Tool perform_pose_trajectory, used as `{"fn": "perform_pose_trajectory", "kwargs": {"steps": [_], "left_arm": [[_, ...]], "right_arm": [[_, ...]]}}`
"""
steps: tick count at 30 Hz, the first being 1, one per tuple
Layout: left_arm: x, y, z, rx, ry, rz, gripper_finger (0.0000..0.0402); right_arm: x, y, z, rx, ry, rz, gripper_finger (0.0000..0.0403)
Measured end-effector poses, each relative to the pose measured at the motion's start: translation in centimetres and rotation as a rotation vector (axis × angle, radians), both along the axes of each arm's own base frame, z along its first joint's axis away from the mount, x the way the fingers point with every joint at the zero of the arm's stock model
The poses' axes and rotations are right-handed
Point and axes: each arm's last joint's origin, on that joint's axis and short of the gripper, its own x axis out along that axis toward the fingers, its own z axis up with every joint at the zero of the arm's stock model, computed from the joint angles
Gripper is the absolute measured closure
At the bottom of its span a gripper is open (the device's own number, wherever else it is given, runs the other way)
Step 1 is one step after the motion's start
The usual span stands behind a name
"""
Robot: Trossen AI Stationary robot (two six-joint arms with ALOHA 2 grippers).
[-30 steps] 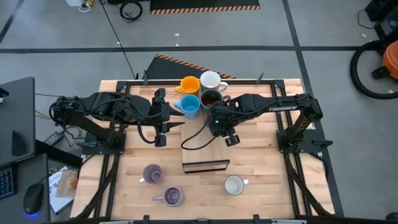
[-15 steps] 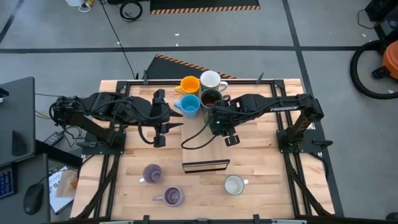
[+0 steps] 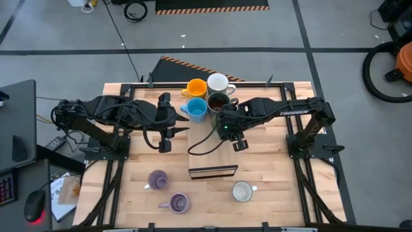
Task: Place coffee mugs
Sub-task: Put the green mug on the shelf, then put the purple patterned mug on the shelf
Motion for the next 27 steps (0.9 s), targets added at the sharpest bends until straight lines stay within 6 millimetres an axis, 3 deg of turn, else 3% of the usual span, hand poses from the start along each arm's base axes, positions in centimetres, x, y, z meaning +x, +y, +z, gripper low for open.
{"fn": "perform_pose_trajectory", "kwargs": {"steps": [12,22,27], "left_arm": [[0.0,0.0,0.0,-0.002,-0.001,0.001,0.0271],[0.0,0.0,0.0,-0.001,0.0,0.001,0.0271],[0.0,0.0,0.0,-0.001,0.002,0.001,0.0271]], "right_arm": [[-0.1,0.5,0.0,-0.001,0.004,0.016,0.0186],[-0.3,1.3,0.1,-0.006,0.004,0.04,0.0184],[-0.8,1.4,1.0,-0.048,-0.031,0.03,0.0183]]}}
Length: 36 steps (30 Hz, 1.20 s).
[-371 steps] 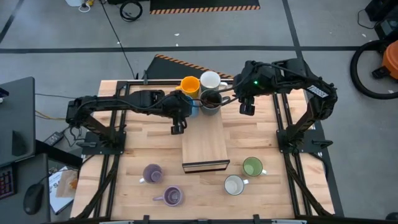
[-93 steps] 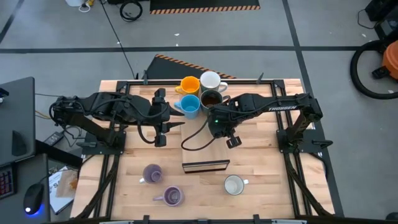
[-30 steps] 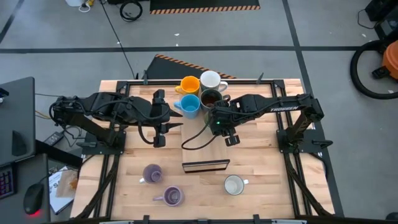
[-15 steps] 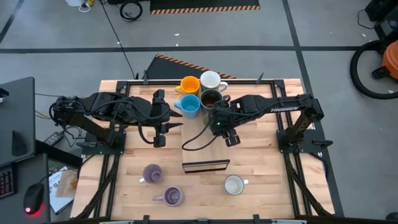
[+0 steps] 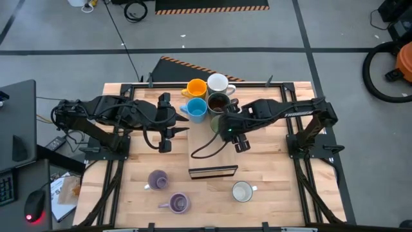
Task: Place coffee mugs
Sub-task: Put the purple patterned mug on the shelf
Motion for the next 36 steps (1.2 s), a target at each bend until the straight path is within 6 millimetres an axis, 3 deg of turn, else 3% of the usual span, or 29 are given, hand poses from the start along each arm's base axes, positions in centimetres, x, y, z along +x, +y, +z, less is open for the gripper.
{"fn": "perform_pose_trajectory", "kwargs": {"steps": [5,10,21,26,36], "left_arm": [[-0.1,0.0,-0.2,-0.035,0.021,0.0,0.0271],[-0.9,-0.7,-1.6,-0.198,0.156,0.003,0.0271],[-2.0,-5.9,-10.5,-0.32,0.564,-0.044,0.0271],[-2.6,-7.8,-13.7,-0.344,0.63,-0.026,0.0271],[-3.5,-11.2,-18.3,-0.588,0.628,0.043,0.0271]], "right_arm": [[-0.6,0.0,2.4,0.032,-0.075,-0.047,0.0183],[-2.3,-0.3,4.9,0.073,-0.13,-0.141,0.0184],[-6.8,-1.2,8.5,0.101,-0.324,-0.389,0.0185],[-8.1,-1.5,9.6,0.094,-0.392,-0.415,0.0185],[-8.2,-1.3,9.7,0.115,-0.413,-0.443,0.0186]]}}
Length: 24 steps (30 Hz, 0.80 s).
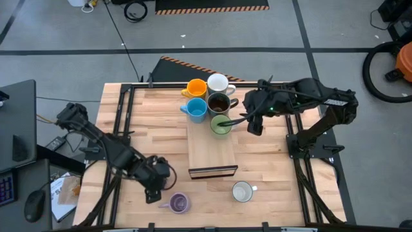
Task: Place coffee mugs
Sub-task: Put the purple patterned mug on the shelf
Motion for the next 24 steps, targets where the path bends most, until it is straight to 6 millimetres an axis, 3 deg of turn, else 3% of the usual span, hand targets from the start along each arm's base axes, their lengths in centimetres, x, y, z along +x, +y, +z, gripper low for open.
{"fn": "perform_pose_trajectory", "kwargs": {"steps": [5,11,24], "left_arm": [[-1.0,-0.3,-2.0,-0.011,0.072,0.17,0.0271],[-1.2,-0.8,-3.1,-0.084,0.068,0.33,0.0271],[0.3,-1.9,-6.3,-0.028,0.149,0.427,0.0271]], "right_arm": [[0.0,0.3,-0.1,-0.018,0.012,0.034,0.0186],[0.0,0.3,-0.1,-0.036,0.022,0.054,0.0186],[0.1,0.3,-0.1,-0.048,0.031,0.066,0.0186]]}}
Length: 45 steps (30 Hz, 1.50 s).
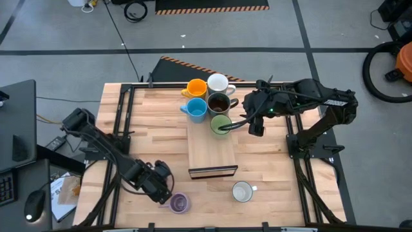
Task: Place coffee mugs
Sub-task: Put the purple patterned mug on the shelf
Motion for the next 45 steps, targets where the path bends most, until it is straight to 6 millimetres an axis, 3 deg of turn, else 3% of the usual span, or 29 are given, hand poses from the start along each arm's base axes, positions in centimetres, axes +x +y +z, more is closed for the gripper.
{"fn": "perform_pose_trajectory", "kwargs": {"steps": [10,16,22,25,30,38,45], "left_arm": [[0.8,-0.2,-2.3,0.065,0.076,-0.036,0.0288],[1.2,0.4,-2.2,0.07,0.096,-0.095,0.0369],[1.3,1.8,-1.5,0.059,0.115,-0.173,0.0376],[0.9,3.4,0.3,0.063,0.094,-0.19,0.0376],[0.9,6.9,5.0,0.134,0.013,-0.194,0.0376],[2.5,12.2,12.4,0.352,-0.171,-0.284,0.0376],[4.5,14.0,15.7,0.528,-0.256,-0.523,0.0376]], "right_arm": [[0.0,0.0,0.0,0.0,0.0,0.0,0.0186],[0.1,0.0,0.1,0.006,-0.011,-0.004,0.0186],[0.1,0.0,0.0,0.013,-0.01,0.001,0.0186],[0.1,0.0,0.0,0.015,-0.009,0.003,0.0186],[0.1,0.1,0.0,0.018,-0.009,0.005,0.0186],[0.2,0.1,0.1,0.009,-0.026,0.009,0.0186],[0.3,0.0,0.2,0.0,-0.03,0.002,0.0186]]}}
